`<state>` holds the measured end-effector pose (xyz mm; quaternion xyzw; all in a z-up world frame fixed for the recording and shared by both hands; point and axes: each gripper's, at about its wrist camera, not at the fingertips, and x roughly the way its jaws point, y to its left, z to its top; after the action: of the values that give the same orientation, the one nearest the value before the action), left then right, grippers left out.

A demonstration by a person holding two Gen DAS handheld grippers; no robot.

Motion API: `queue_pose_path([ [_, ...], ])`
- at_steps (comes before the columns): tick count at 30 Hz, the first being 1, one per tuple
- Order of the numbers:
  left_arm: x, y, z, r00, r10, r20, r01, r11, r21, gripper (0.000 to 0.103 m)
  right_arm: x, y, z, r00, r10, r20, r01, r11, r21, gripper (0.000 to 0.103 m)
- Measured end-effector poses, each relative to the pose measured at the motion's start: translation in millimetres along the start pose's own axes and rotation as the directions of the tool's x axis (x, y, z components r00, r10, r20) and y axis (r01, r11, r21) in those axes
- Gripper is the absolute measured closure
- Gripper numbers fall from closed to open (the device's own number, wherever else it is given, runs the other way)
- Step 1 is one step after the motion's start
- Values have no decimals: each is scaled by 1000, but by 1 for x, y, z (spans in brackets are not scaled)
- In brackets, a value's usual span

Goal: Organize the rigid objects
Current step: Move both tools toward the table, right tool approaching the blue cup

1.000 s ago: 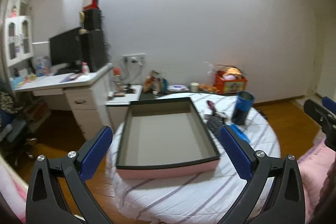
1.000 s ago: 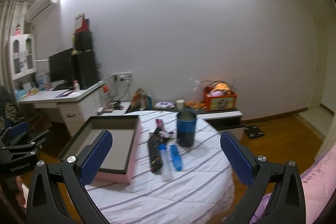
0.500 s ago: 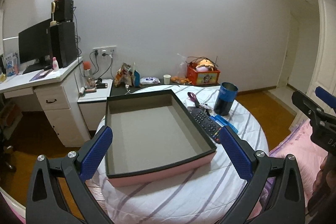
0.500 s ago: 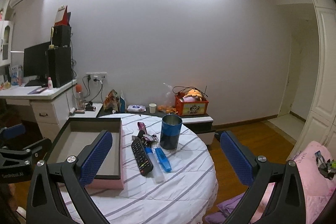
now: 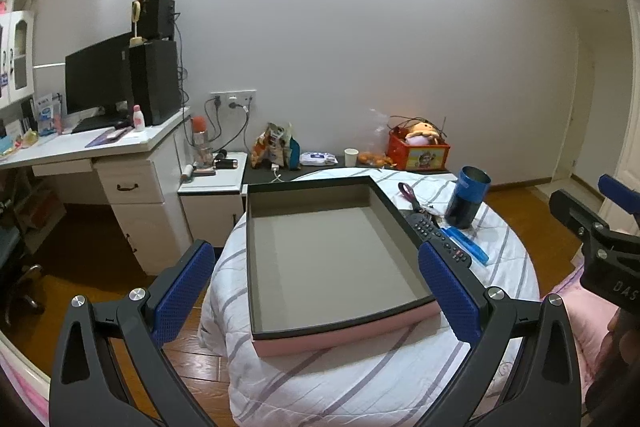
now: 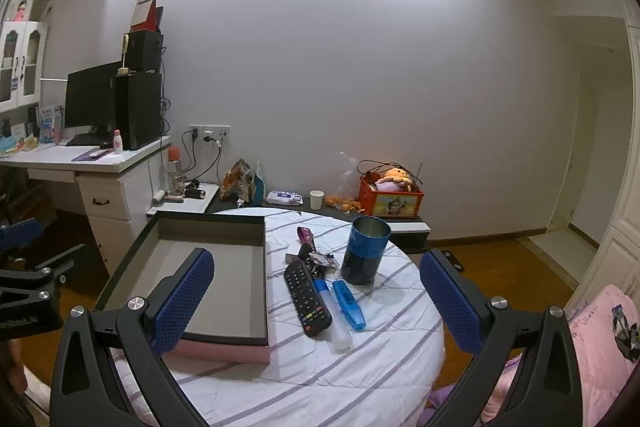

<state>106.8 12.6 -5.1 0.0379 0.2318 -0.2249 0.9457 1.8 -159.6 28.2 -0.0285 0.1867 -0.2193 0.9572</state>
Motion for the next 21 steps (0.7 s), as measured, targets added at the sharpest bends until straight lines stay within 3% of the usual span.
queue_pose_path([
  [21,9,-19,7,993,118,24,-118,993,5,0,25,-26,-2,997,80,-12,-79,995,57,0],
])
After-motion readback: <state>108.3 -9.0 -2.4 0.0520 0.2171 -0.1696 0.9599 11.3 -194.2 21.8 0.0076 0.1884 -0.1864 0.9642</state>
